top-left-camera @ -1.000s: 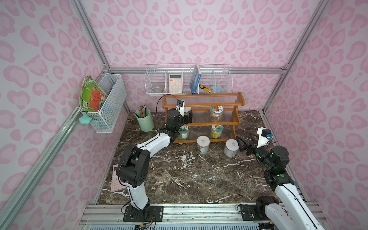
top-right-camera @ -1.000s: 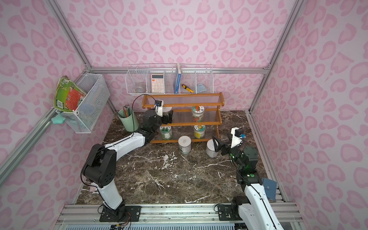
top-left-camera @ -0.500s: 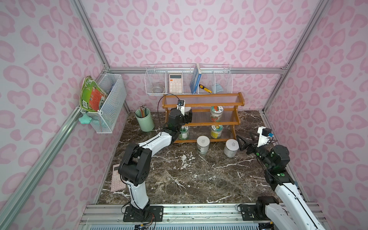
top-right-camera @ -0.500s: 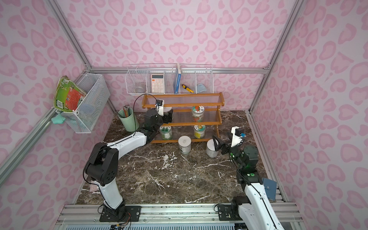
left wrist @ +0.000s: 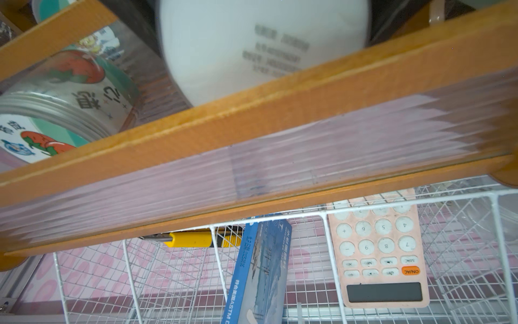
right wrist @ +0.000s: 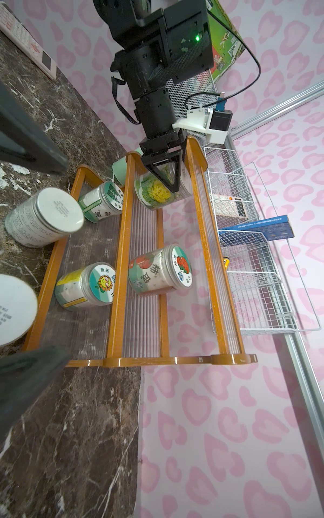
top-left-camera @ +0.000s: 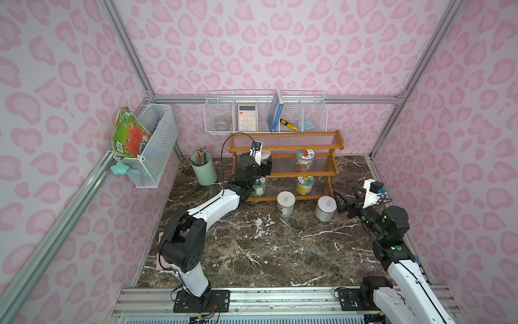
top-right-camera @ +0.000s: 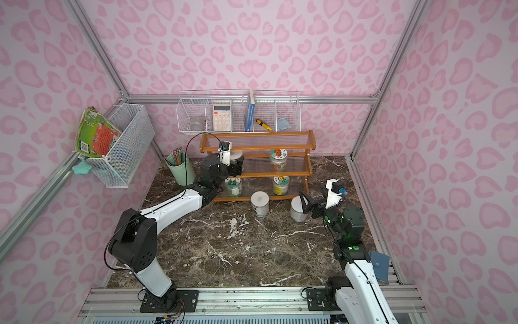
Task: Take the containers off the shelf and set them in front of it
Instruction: 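Pick up a container from the shelf, then place the container at the center of the board.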
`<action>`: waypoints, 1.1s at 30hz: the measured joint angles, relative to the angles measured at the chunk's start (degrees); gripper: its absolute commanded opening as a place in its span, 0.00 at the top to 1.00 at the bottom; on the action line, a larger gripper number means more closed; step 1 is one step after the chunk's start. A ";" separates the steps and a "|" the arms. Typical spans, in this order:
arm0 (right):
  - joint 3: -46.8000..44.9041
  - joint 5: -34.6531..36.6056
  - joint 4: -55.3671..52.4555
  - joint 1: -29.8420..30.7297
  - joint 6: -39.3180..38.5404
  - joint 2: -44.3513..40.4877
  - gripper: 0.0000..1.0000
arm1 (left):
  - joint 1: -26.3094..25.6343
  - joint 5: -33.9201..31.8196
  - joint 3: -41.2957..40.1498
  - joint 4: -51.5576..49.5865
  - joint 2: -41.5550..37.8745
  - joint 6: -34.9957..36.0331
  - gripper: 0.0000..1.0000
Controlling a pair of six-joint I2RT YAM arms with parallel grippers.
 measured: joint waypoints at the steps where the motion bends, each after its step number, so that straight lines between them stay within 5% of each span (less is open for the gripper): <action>1: 0.00 0.00 -0.02 0.00 0.00 -0.13 0.01 | -0.11 -0.13 -0.57 -0.02 -0.46 -0.02 0.15; 33: -1.60 -1.88 -0.35 2.73 1.42 -1.64 0.01 | -7.19 -4.24 -28.98 -17.20 -33.59 -6.86 0.18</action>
